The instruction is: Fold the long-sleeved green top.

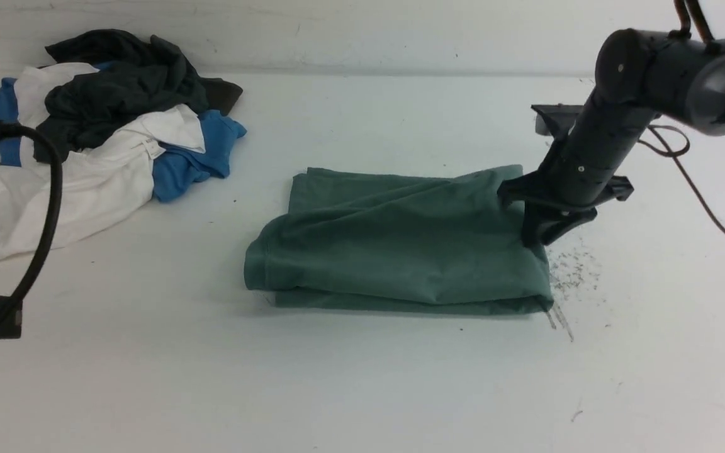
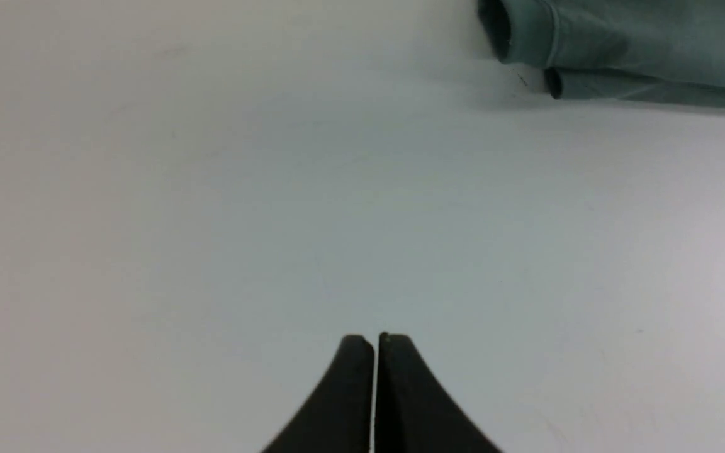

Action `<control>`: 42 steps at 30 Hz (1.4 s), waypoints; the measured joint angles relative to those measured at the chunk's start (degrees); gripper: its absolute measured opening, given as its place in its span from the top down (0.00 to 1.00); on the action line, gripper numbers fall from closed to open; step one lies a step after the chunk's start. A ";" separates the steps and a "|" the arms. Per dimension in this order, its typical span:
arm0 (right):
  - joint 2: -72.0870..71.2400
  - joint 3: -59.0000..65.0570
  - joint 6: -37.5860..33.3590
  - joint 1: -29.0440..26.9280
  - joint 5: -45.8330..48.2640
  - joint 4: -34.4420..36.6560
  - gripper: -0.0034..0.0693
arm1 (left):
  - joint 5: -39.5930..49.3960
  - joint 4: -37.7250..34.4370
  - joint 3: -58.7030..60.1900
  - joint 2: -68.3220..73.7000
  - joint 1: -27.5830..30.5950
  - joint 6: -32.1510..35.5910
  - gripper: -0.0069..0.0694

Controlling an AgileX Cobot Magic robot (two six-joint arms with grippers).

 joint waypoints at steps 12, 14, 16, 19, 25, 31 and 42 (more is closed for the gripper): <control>-36.23 27.62 3.02 0.00 -0.14 -8.08 0.57 | 4.64 0.00 0.00 -3.01 0.00 0.00 0.91; -52.25 35.69 3.88 0.00 -5.11 -8.21 0.70 | 4.65 0.00 0.00 -3.03 0.00 0.00 0.91; -61.11 41.01 4.19 0.00 -10.45 -8.21 0.78 | 4.65 0.00 0.00 -3.03 0.00 0.00 0.91; -75.33 47.97 4.53 0.00 -19.44 -8.23 0.89 | 4.65 0.00 0.00 -3.03 0.00 0.00 0.91; -103.70 62.46 5.90 -0.05 -32.43 -9.14 0.97 | 4.27 0.00 0.00 -3.03 0.00 0.00 0.91; -120.83 72.87 9.77 -0.05 -37.63 -9.95 0.97 | 2.59 0.00 0.00 -3.03 0.00 0.00 0.91; -126.66 83.77 10.56 -0.05 -42.90 -13.29 0.97 | -0.60 0.10 1.06 -5.36 0.00 0.18 0.91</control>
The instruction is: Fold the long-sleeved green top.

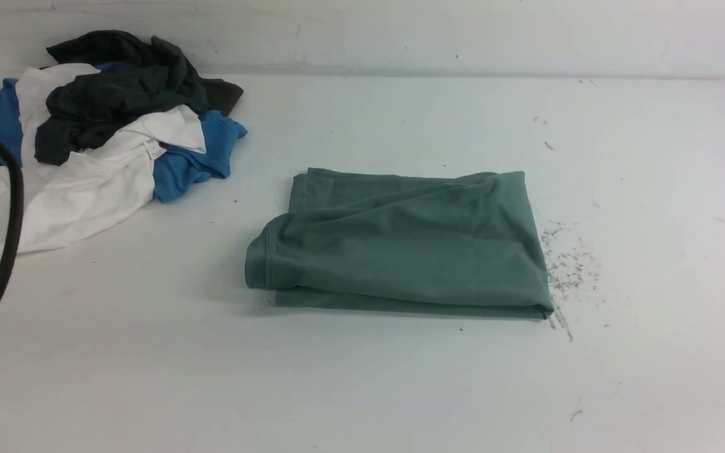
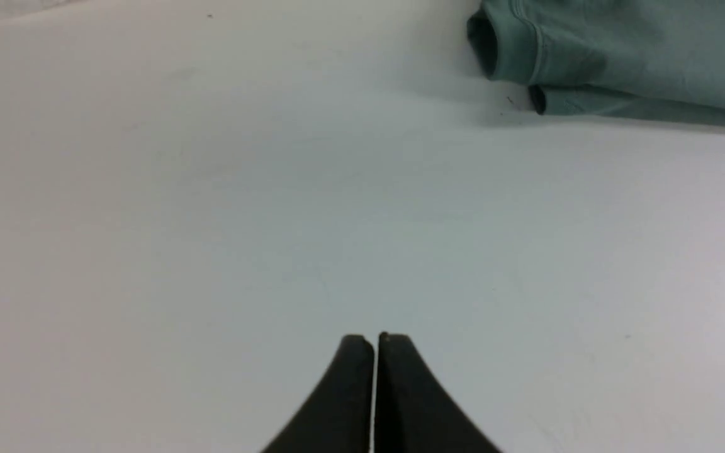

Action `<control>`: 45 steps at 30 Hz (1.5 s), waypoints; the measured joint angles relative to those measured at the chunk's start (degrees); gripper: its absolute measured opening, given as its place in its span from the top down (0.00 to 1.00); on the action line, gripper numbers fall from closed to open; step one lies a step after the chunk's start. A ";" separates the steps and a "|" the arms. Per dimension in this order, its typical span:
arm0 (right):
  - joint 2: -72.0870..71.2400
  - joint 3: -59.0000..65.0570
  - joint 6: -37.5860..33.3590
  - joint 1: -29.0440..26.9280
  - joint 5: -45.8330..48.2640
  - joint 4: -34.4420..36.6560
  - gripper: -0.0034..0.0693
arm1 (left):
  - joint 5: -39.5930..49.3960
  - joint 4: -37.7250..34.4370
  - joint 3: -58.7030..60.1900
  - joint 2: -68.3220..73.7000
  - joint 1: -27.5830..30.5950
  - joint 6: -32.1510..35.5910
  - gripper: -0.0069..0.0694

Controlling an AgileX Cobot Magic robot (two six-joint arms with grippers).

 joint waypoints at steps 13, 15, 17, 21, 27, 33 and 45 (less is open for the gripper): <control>-0.07 0.00 0.05 0.00 0.55 -1.35 0.97 | -6.30 -1.40 10.70 -15.85 0.00 0.20 0.91; -0.07 0.00 0.05 0.00 0.71 -1.35 0.97 | -6.36 -1.89 11.28 -17.97 0.00 0.14 0.91; -0.07 0.00 0.05 0.00 0.71 -1.35 0.97 | -6.31 -2.47 11.50 -18.94 0.00 0.02 0.91; -0.07 0.00 0.05 0.00 0.85 -1.35 0.97 | -5.61 -3.35 11.61 -20.00 0.00 0.00 0.91; -0.07 0.00 0.05 0.00 0.91 -1.35 0.97 | -5.57 -1.40 11.61 -20.00 0.00 0.00 0.91; -0.07 0.00 0.05 0.00 0.91 -1.35 0.97 | -11.34 2.46 14.18 -20.77 0.00 1.68 0.91; -0.07 0.00 0.05 0.00 0.91 -1.35 0.97 | -36.50 7.07 39.09 -34.21 4.41 2.45 0.91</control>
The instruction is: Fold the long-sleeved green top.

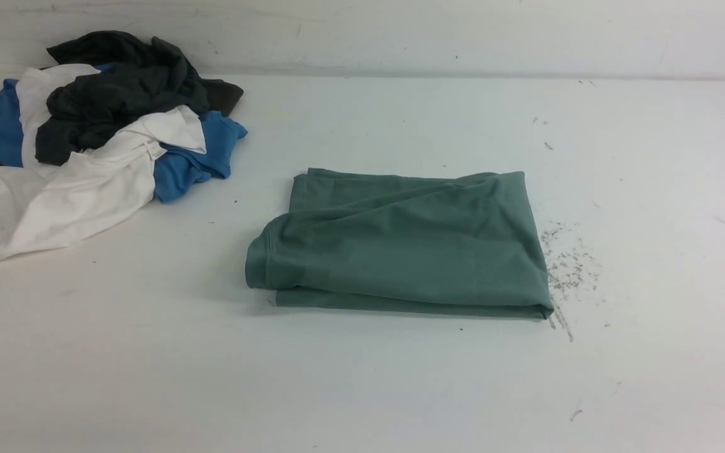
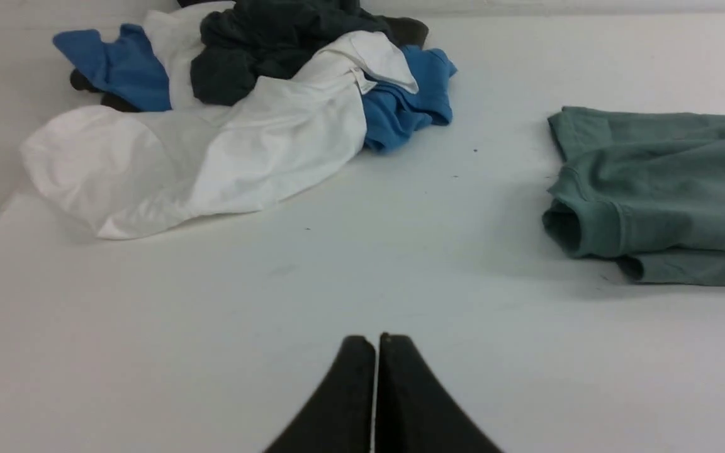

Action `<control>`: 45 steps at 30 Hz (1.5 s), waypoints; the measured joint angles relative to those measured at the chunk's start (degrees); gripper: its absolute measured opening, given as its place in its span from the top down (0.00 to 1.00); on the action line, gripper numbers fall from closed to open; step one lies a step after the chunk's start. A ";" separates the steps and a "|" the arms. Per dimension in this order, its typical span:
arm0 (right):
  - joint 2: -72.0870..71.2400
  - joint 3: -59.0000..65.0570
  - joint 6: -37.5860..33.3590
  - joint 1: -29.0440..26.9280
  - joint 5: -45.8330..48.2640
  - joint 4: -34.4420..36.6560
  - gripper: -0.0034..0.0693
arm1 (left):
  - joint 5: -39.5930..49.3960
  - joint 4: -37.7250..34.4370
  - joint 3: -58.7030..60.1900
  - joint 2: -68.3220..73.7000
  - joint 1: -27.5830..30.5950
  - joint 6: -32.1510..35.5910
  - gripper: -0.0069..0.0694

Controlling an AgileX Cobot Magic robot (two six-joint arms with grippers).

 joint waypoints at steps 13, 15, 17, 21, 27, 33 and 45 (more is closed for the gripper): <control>0.00 0.00 0.00 0.00 0.08 0.00 0.97 | -3.66 -0.29 12.49 -8.70 0.73 2.64 0.91; 0.00 0.00 0.00 0.00 0.08 0.00 0.97 | -3.66 -0.73 12.49 -8.70 0.73 3.86 0.91; 0.00 0.00 0.00 0.00 0.08 0.00 0.97 | -3.66 -1.13 12.49 -8.70 0.73 4.57 0.91; 0.00 0.00 0.00 0.00 0.08 0.00 0.97 | -3.66 -1.34 12.49 -8.70 0.73 4.97 0.91; 0.00 0.00 0.00 0.00 0.08 0.00 0.97 | -3.66 -1.34 12.49 -8.70 0.73 5.08 0.91; 0.00 0.00 -0.39 0.00 0.08 0.00 0.97 | -3.66 -1.38 12.49 -8.70 0.73 5.08 0.91; 0.00 0.00 -0.64 0.00 0.61 0.00 0.97 | -3.66 -1.38 12.49 -8.70 0.73 5.09 0.91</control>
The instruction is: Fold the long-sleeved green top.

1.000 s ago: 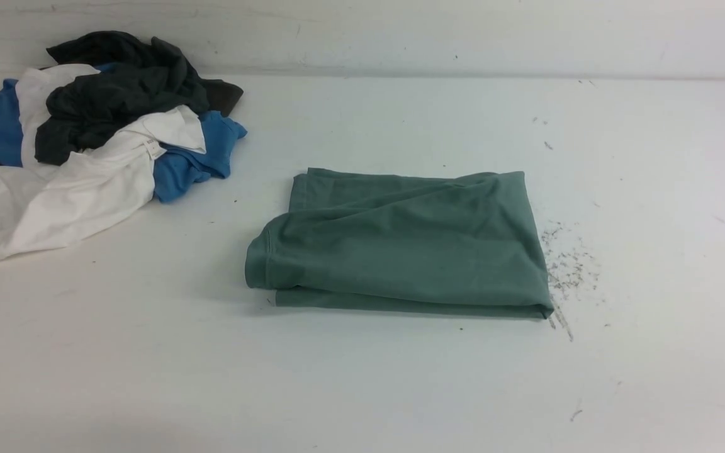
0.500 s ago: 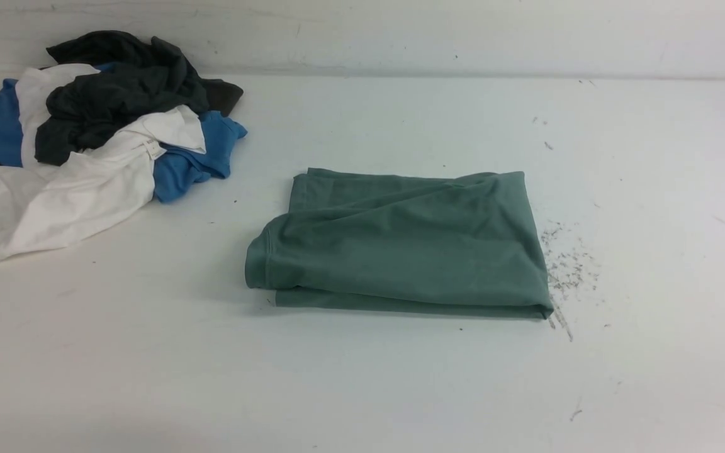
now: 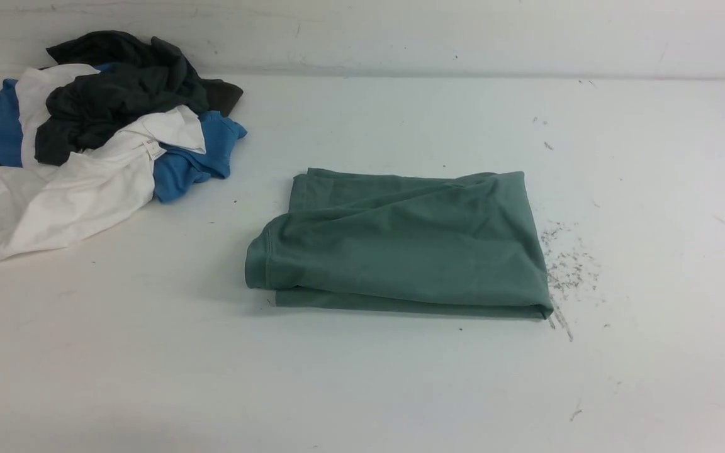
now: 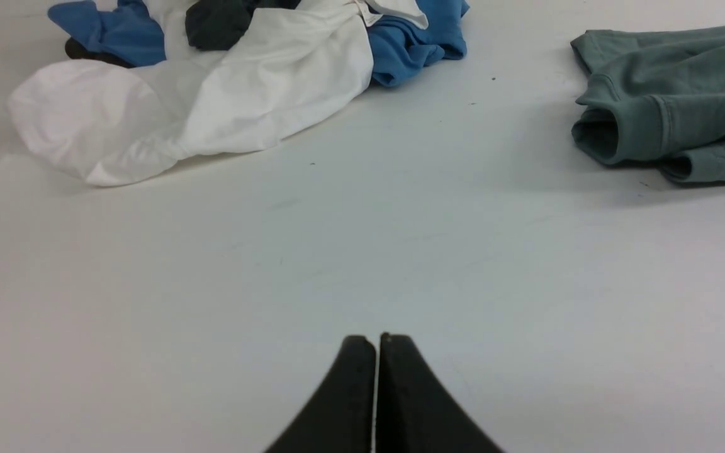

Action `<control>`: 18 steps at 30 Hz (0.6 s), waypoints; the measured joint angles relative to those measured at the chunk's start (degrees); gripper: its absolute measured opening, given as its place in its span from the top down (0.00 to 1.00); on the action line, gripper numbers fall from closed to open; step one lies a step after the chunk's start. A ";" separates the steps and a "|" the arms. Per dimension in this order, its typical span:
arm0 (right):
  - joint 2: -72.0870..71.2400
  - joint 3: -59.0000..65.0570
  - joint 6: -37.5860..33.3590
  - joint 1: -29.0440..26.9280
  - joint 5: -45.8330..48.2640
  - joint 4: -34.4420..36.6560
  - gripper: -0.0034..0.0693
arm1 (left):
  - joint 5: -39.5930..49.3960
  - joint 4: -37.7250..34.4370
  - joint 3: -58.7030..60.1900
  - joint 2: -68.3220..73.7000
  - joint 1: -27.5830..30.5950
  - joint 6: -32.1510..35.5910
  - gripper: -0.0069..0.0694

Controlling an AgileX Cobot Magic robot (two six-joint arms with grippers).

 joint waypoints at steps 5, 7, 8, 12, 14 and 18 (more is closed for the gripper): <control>0.00 0.02 -0.33 0.00 1.61 -0.04 0.97 | 0.00 0.00 0.00 0.00 0.00 0.00 0.91; 0.00 0.39 -0.49 0.00 1.68 -0.27 0.97 | 0.00 0.00 0.00 0.00 0.00 0.00 0.91; 0.00 1.29 -0.72 -0.18 1.62 -0.97 0.97 | 0.00 0.00 0.00 0.00 0.00 0.00 0.91; 0.00 5.76 -0.84 -3.59 0.97 -2.17 0.97 | 0.00 0.00 0.00 0.00 0.00 0.00 0.91; 0.00 9.32 -0.84 -6.43 0.67 -2.58 0.97 | 0.00 0.00 0.00 0.00 0.00 0.00 0.91; 0.00 19.44 -0.84 -12.03 -0.92 -2.71 0.97 | 0.00 0.00 0.00 0.00 0.00 0.00 0.91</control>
